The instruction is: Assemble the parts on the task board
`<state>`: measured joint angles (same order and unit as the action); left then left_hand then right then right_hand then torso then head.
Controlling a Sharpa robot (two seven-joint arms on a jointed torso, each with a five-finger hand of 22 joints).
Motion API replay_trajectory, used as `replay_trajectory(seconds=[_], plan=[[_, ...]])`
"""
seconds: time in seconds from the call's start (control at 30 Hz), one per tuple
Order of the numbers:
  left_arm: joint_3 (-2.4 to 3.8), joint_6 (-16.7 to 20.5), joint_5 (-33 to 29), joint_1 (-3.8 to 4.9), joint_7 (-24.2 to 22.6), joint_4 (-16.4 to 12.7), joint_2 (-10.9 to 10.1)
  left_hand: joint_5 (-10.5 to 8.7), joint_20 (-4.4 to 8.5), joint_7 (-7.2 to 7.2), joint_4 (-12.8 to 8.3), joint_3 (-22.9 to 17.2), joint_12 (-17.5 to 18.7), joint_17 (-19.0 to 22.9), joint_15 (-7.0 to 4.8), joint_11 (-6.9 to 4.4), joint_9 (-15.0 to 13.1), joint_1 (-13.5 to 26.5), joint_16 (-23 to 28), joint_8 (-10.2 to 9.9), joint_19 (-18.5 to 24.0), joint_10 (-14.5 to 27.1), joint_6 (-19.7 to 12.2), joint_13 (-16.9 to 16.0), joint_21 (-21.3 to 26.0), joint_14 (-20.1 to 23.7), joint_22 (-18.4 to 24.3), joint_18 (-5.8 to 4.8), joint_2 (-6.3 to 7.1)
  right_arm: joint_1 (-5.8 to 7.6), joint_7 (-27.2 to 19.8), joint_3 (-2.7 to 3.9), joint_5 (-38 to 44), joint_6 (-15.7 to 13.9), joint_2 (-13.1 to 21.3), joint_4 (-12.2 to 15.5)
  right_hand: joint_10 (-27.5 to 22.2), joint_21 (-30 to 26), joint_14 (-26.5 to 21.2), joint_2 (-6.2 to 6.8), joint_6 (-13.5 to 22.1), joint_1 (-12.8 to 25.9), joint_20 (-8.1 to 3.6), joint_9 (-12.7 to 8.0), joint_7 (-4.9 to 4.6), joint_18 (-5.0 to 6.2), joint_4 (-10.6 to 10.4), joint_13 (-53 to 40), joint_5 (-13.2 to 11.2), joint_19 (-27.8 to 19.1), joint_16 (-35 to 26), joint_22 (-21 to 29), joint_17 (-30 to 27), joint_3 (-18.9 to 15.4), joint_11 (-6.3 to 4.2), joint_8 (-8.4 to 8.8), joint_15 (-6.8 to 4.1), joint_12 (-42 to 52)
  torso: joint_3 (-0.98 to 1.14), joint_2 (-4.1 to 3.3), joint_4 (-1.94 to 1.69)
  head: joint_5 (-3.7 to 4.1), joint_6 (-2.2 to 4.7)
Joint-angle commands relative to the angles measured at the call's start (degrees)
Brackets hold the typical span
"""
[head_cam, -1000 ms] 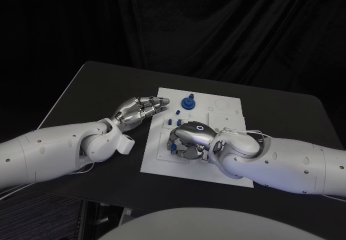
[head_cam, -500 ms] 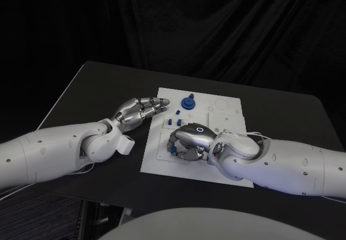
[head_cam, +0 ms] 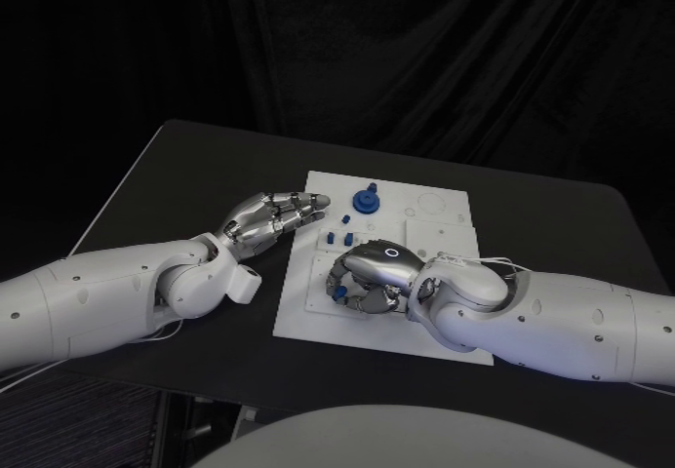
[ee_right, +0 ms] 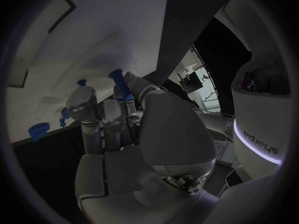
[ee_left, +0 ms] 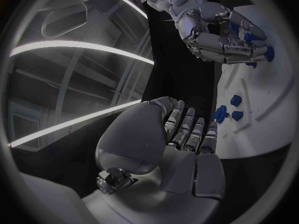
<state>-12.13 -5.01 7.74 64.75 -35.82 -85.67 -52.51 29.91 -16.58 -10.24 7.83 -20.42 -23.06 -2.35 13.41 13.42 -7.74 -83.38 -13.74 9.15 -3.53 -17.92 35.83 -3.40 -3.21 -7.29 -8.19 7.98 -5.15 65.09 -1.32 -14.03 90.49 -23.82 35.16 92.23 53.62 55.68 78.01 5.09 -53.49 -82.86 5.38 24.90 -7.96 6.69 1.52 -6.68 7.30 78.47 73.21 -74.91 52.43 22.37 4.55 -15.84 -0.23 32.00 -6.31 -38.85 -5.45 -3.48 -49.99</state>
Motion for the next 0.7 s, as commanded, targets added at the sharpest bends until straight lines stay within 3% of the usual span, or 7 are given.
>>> replay_trajectory(seconds=[0.03,0.07,0.13,0.23,0.37,0.5,0.7], plan=[[0.04,-0.74,-0.18,-0.11,-0.31,-0.07,0.06,0.13,-0.08,-2.80,0.08,-0.27,-0.24,-0.05,0.12,0.06,-0.06,-0.25,-0.23,0.32,-0.32,-0.41,0.25,-0.05,-0.02,-0.45,-0.06,-0.86,-0.14,-0.24,0.92,-0.07,0.32,1.55,0.12,0.05,-3.90,-0.90,-0.28,0.58,3.84,0.96,0.84,-0.54,-1.10,-0.14,-0.55,0.90,0.52,-0.33,-0.50,-5.83,-0.71,-0.40,1.27,1.88,1.18,-1.97,0.01,0.01,0.01,-0.09,-0.01],[0.04,-0.74,-0.18,-0.12,-0.30,-0.07,0.05,0.13,-0.08,-2.80,0.08,-0.27,-0.24,-0.05,0.12,0.06,-0.06,-0.25,-0.23,0.32,-0.32,-0.41,0.25,-0.05,-0.02,-0.45,-0.06,-0.86,-0.14,-0.24,0.89,-0.07,0.21,1.74,0.12,0.03,-6.54,-1.89,-0.73,1.28,6.83,1.47,1.30,-1.40,-1.59,-0.04,-0.94,1.43,1.07,-0.74,-0.90,-5.58,-1.44,-0.87,2.03,3.50,1.87,-3.25,0.01,0.01,-0.03,-0.07,-0.01],[0.04,-0.74,-0.18,-0.14,-0.27,-0.08,0.02,0.13,-0.08,-2.80,0.08,-0.27,-0.24,-0.05,0.12,0.06,-0.06,-0.25,-0.23,0.32,-0.32,-0.41,0.25,-0.05,-0.02,-0.45,-0.06,-0.86,-0.14,-0.24,0.81,-0.07,-0.06,2.12,0.11,-0.01,-10.84,-3.39,-1.60,1.88,11.32,1.55,2.31,-3.23,-1.51,0.15,-1.36,2.05,1.51,-1.45,-1.42,-5.21,-2.49,-2.19,3.10,5.91,2.70,-4.50,0.00,0.02,-0.06,-0.04,-0.01],[0.04,-0.74,-0.18,-0.15,-0.24,-0.07,0.01,0.13,-0.08,-2.80,0.08,-0.27,-0.24,-0.05,0.12,0.06,-0.06,-0.25,-0.23,0.32,-0.32,-0.41,0.25,-0.05,-0.02,-0.45,-0.06,-0.86,-0.14,-0.25,0.69,-0.07,-0.30,2.63,0.10,-0.06,-15.93,-4.94,-2.50,2.22,15.12,1.57,3.02,-4.98,-1.07,0.39,-1.69,2.77,1.83,-2.24,-1.85,-4.85,-3.44,-3.93,4.07,7.87,3.58,-6.03,-0.01,0.03,-0.05,-0.02,-0.01],[0.04,-0.74,-0.18,-0.17,-0.23,0.01,0.02,0.08,-0.08,-2.83,0.12,-0.32,-0.15,-0.04,0.12,0.06,-0.05,-0.20,-0.24,0.30,-0.33,-0.30,0.19,-0.02,-0.03,-0.42,-0.06,-0.87,-0.13,-0.25,0.43,-0.07,-0.45,2.84,0.16,-0.08,-20.21,-6.09,-3.46,1.90,17.16,1.07,4.16,-7.25,-0.48,0.73,-2.84,2.79,1.78,-2.91,-1.80,-4.64,-4.06,-7.63,5.12,8.52,4.55,-5.92,0.00,0.01,-0.03,-0.09,-0.01],[0.04,-0.73,-0.18,-0.19,-0.28,0.05,-0.02,0.08,-0.08,-2.83,0.12,-0.32,-0.15,-0.04,0.12,0.06,-0.05,-0.20,-0.24,0.30,-0.33,-0.30,0.19,-0.02,-0.03,-0.42,-0.06,-0.87,-0.13,-0.26,0.11,-0.07,-0.51,2.26,0.38,0.03,-20.98,-6.16,-3.61,1.70,17.26,0.62,4.49,-8.15,-0.46,0.82,-3.56,2.66,1.68,-3.00,-1.50,-4.66,-3.92,-9.40,5.26,8.27,4.69,-5.08,0.00,0.00,-0.02,0.02,-0.01],[0.04,-0.45,-0.18,-0.23,-0.79,0.05,-0.17,0.07,-0.08,-2.84,0.12,-0.34,-0.16,-0.03,0.12,0.06,-0.05,-0.19,-0.22,0.30,-0.34,-0.29,0.18,-0.02,-0.02,-0.40,-0.06,-0.87,-0.13,-0.25,-1.55,-0.02,-1.22,-1.52,1.91,1.24,-21.50,-5.79,-3.52,1.50,16.78,-0.16,4.68,-9.23,-0.66,0.84,-4.82,2.53,1.67,-2.84,-0.92,-4.81,-3.42,-11.53,5.27,7.57,4.77,-3.61,0.03,-0.01,-0.03,0.14,-0.01]])
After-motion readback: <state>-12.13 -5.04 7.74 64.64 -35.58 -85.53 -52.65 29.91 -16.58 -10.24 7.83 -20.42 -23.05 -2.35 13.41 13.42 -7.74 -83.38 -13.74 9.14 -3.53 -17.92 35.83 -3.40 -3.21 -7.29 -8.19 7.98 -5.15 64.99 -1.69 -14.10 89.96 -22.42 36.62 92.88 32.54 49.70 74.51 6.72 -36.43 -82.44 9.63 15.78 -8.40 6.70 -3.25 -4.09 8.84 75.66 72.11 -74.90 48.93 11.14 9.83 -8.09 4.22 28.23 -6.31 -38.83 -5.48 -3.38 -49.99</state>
